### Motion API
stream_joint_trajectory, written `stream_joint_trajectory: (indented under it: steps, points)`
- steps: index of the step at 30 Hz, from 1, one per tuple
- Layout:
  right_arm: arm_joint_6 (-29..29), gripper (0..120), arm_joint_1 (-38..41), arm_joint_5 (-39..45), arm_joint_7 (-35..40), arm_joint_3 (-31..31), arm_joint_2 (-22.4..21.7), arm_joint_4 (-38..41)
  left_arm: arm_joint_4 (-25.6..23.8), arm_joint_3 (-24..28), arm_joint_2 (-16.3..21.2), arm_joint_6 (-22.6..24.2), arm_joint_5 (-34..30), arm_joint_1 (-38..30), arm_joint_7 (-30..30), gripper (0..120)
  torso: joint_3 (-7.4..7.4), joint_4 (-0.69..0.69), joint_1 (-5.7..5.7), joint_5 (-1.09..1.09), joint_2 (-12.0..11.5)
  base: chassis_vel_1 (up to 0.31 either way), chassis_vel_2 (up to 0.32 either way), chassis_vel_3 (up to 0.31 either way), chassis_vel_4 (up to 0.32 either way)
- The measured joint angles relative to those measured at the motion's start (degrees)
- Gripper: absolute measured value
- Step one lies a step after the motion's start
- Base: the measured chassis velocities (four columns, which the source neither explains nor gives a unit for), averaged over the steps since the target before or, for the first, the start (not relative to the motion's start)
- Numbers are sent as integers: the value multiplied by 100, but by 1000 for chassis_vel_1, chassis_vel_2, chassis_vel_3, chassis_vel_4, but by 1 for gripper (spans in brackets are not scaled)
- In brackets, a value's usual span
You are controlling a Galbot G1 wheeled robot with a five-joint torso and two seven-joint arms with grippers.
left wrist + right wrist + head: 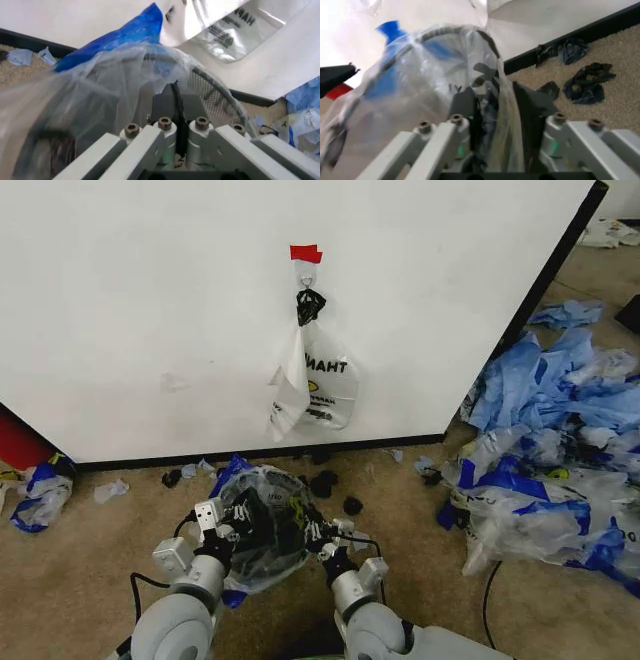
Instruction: Pick up the garbage bag from the wall and place it over the trash bin.
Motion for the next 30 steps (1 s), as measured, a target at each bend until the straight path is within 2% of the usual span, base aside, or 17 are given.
stream_joint_trajectory:
  steps: [19, 25, 30]
  points:
    - [202, 96, -43, -586, -231, 37, -135, 266, 100, -30, -126, -132, 240, 94, 105, 0, -1, -1, 0, 0, 0, 0, 0, 0, 0]
    - [333, 100, -99, -743, -445, 165, -291, 418, 119, -65, -199, -181, 290, 129, 115, 0, -1, -2, 0, -1, 0, 0, 0, 0, 0]
    - [405, 100, -185, -801, -559, 410, -385, 590, 169, -223, -274, -275, 590, 124, 262, 0, -1, -1, 0, 0, 0, 0, 0, 0, 0]
